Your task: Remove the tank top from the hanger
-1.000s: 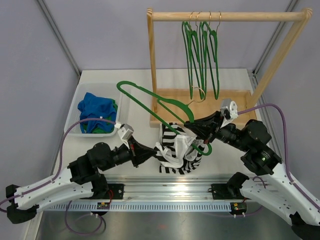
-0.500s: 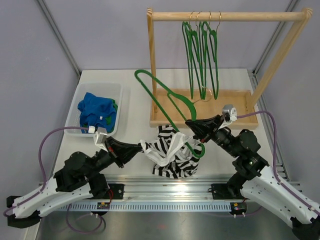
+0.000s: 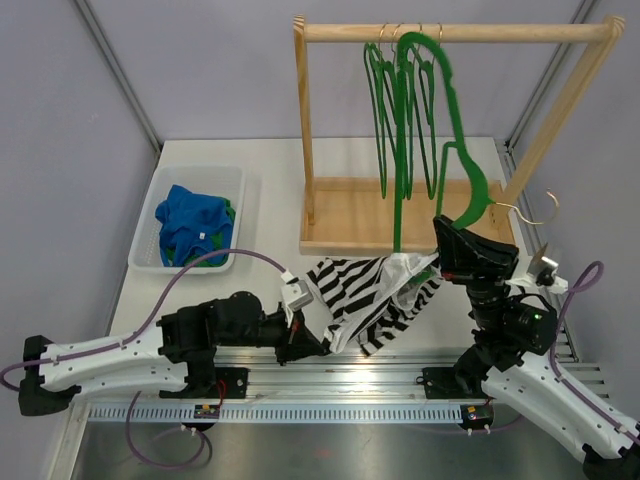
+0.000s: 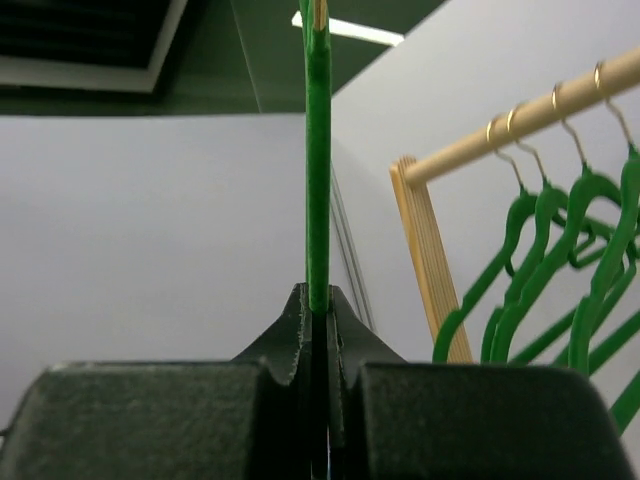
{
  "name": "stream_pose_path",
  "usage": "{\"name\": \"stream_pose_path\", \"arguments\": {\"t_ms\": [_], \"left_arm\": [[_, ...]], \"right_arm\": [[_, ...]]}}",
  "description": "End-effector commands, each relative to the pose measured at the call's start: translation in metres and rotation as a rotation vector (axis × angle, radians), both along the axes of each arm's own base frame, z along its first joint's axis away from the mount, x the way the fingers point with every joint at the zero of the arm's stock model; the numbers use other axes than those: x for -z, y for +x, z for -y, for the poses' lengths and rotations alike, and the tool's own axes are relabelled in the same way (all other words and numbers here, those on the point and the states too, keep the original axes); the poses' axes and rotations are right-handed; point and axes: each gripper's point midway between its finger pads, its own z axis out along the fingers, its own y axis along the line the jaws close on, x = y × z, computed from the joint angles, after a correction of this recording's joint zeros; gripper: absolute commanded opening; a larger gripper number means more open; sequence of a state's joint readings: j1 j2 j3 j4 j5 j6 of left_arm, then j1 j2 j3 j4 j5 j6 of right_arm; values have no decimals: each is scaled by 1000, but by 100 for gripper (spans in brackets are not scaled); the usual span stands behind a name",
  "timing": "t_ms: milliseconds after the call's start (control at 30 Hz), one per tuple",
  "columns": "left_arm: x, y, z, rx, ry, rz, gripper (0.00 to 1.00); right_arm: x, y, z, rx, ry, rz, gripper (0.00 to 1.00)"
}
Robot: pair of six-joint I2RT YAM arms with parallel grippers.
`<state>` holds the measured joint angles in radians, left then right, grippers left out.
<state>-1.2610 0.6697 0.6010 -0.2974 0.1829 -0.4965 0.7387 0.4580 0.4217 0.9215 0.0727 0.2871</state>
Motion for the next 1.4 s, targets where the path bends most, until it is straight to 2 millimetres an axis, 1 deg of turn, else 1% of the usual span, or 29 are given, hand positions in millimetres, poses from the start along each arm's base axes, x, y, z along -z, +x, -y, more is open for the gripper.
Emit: {"name": "stream_pose_path", "arguments": {"t_ms": [0, 67, 100, 133, 167, 233, 333, 367, 400, 467, 500, 533, 600, 633, 667, 733, 767, 800, 867, 900, 967, 1033, 1100, 1133, 1200, 1233, 1267, 1333, 1367], "left_arm": [[-3, 1, -4, -36, 43, 44, 0], [2, 12, -10, -113, 100, 31, 0], [19, 31, -26, -252, 202, 35, 0], [27, 38, -34, -306, 261, 34, 0], [26, 45, -40, -356, 297, 37, 0], [41, 59, -68, -515, 428, 32, 0], [28, 69, -83, -623, 415, 32, 0], [22, 72, -86, -646, 396, 33, 0], [14, 78, -94, -701, 371, 38, 0], [-2, 82, -107, -759, 310, 42, 0], [-5, 87, -119, -817, 305, 51, 0], [-13, 89, -125, -842, 280, 51, 1], [-23, 91, -139, -874, 239, 57, 14], [-29, 91, -142, -876, 220, 59, 22], [-33, 90, -144, -871, 212, 62, 30], [-42, 89, -152, -870, 202, 73, 42], [-44, 89, -154, -868, 207, 80, 56], [-43, 89, -159, -869, 237, 99, 61], [-51, 91, -164, -872, 252, 122, 76], [-53, 91, -165, -862, 266, 143, 87], [-57, 93, -163, -843, 276, 175, 99], [-61, 95, -159, -817, 278, 217, 99], [-59, 98, -157, -809, 276, 247, 99], [-58, 98, -156, -806, 266, 250, 99], [-53, 98, -152, -798, 256, 253, 99], [-52, 98, -152, -792, 250, 251, 99], [-52, 98, -152, -796, 242, 249, 99], [-51, 96, -152, -788, 238, 244, 99], [-52, 95, -151, -780, 228, 241, 99]], "right_arm": [[-67, -43, 59, 87, 239, 215, 0], [-72, -47, 70, 124, 265, 230, 0], [-73, -45, 69, 132, 246, 218, 0], [-74, -44, 75, 158, 251, 199, 0], [-75, -42, 76, 166, 252, 181, 0], [-70, -36, 82, 207, 248, 147, 0], [-64, -25, 80, 242, 188, 73, 0], [-83, -34, 88, 244, 178, 75, 0], [-64, -17, 69, 251, 22, -39, 0], [-61, -16, 64, 253, -119, -113, 0], [-61, -19, 71, 264, -188, -199, 0], [-49, -4, 77, 320, -219, -316, 0], [-38, -3, 99, 401, -300, -484, 0], [-29, 7, 107, 463, -304, -575, 0], [-36, 1, 117, 478, -294, -598, 0], [-18, 4, 123, 518, -352, -685, 0], [-26, -2, 130, 528, -344, -694, 0], [-13, -2, 138, 570, -392, -753, 0], [-16, -1, 141, 595, -412, -792, 0], [-8, 1, 145, 628, -446, -829, 0], [-10, 11, 137, 646, -506, -852, 0], [2, 28, 124, 683, -621, -908, 0], [-4, 38, 120, 719, -671, -907, 0], [-3, 51, 108, 728, -715, -911, 0], [-17, 64, 98, 737, -740, -864, 0], [-14, 78, 87, 749, -783, -869, 0], [-27, 81, 85, 755, -775, -851, 0], [-28, 100, 71, 770, -830, -856, 0], [-41, 103, 74, 786, -827, -835, 0]]}}
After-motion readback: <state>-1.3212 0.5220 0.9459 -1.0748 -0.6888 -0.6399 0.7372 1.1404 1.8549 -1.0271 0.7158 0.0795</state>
